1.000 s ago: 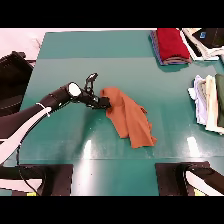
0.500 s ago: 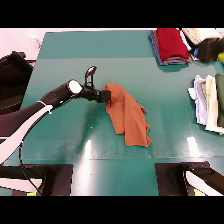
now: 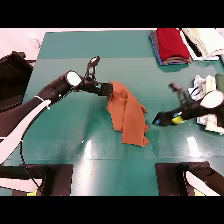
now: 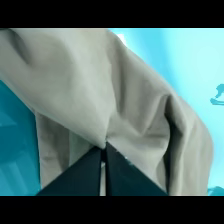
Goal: Fold the shirts.
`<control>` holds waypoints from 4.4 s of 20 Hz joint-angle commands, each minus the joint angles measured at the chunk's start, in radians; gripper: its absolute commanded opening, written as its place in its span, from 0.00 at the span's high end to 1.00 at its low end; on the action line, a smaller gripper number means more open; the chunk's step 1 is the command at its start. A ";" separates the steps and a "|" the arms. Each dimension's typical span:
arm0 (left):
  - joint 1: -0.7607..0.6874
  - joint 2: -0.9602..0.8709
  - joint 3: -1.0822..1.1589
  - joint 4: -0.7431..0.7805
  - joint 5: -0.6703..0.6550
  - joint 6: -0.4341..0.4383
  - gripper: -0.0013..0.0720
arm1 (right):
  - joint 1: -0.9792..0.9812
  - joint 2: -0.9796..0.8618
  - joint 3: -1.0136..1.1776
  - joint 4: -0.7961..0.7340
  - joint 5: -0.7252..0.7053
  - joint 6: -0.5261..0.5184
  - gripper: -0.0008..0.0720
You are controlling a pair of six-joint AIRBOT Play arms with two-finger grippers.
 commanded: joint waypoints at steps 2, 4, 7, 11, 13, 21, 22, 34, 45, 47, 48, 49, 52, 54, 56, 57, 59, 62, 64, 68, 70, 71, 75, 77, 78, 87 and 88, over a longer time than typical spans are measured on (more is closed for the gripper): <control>0.001 0.000 0.006 0.003 -0.021 0.005 0.95 | 0.157 -0.095 -0.127 0.176 -0.239 -0.038 0.28; 0.001 0.000 0.006 0.003 -0.021 0.004 0.95 | 0.219 -0.147 -0.080 0.168 -0.316 -0.037 0.50; 0.001 0.028 0.010 0.004 -0.026 0.001 0.95 | 0.241 -0.188 0.024 0.079 -0.311 -0.037 0.96; 0.035 0.214 0.120 0.093 -0.029 0.006 0.95 | 0.193 -0.053 0.258 -0.163 -0.107 -0.036 0.96; 0.042 0.337 0.234 0.176 -0.037 0.022 0.95 | 0.128 0.063 0.444 -0.232 -0.017 -0.036 0.97; -0.085 0.445 0.433 0.198 -0.242 0.072 0.95 | 0.000 0.105 0.870 -0.227 0.143 0.010 0.97; -0.118 0.416 0.415 0.199 -0.282 0.073 0.95 | -0.006 0.094 0.870 -0.225 0.124 0.015 0.96; 0.027 0.249 0.346 0.341 -0.570 -0.031 0.23 | -0.003 -0.035 0.870 -0.197 0.097 0.058 0.59; 0.269 0.203 -0.370 0.150 -0.194 -0.103 0.23 | -0.003 -0.036 0.869 -0.197 0.081 0.057 0.59; 0.269 0.159 -0.374 0.094 -0.172 -0.076 0.23 | -0.003 -0.036 0.869 -0.197 0.081 0.057 0.60; 0.267 0.140 -0.374 0.079 -0.165 -0.077 0.23 | -0.003 -0.036 0.869 -0.197 0.081 0.058 0.60; 0.259 0.124 -0.374 0.066 -0.161 -0.077 0.23 | -0.003 -0.036 0.869 -0.197 0.081 0.058 0.60; 0.212 0.100 -0.374 0.055 -0.124 -0.077 0.23 | -0.003 -0.036 0.869 -0.197 0.081 0.058 0.60; 0.180 0.101 -0.367 0.053 -0.095 -0.077 0.23 | -0.003 -0.036 0.869 -0.198 0.081 0.058 0.60; 0.175 0.102 -0.343 0.054 -0.093 -0.077 0.63 | -0.003 -0.036 0.869 -0.198 0.082 0.058 0.60; 0.185 0.102 -0.316 0.056 -0.105 -0.077 0.96 | -0.006 -0.036 0.867 -0.200 0.083 0.058 0.60; 0.229 0.117 -0.236 0.060 -0.148 -0.065 0.95 | -0.026 -0.035 0.838 -0.199 0.086 0.057 0.60; 0.306 0.169 -0.088 0.068 -0.192 -0.013 0.95 | -0.070 -0.034 0.692 -0.197 0.100 0.057 0.59; 0.329 0.192 -0.002 0.093 -0.218 0.002 0.95 | -0.079 -0.049 0.562 -0.195 0.071 0.056 0.30; 0.329 0.192 0.057 0.133 -0.261 0.002 0.95 | -0.076 -0.198 0.410 -0.014 -0.019 -0.012 0.20; 0.329 0.188 0.057 0.159 -0.294 0.002 0.95 | -0.058 -0.283 0.387 0.060 -0.115 -0.032 0.20; 0.329 0.188 0.057 0.169 -0.307 0.002 0.95 | -0.039 -0.327 0.391 0.080 -0.148 -0.045 0.20; 0.329 0.188 0.057 0.191 -0.327 0.001 0.95 | 0.081 -0.487 0.477 0.090 -0.190 -0.065 0.20; 0.329 0.188 0.057 0.191 -0.326 0.002 0.95 | 0.138 -0.563 0.550 0.089 -0.189 -0.066 0.20; 0.329 0.188 0.057 0.191 -0.326 0.001 0.95 | 0.165 -0.604 0.591 0.083 -0.189 -0.066 0.20; 0.329 0.200 0.082 0.188 -0.333 -0.008 0.95 | 0.227 -0.743 0.836 0.032 -0.189 -0.087 0.97; 0.329 0.218 0.108 0.188 -0.336 -0.007 0.95 | 0.221 -0.705 0.862 -0.013 -0.187 -0.087 0.97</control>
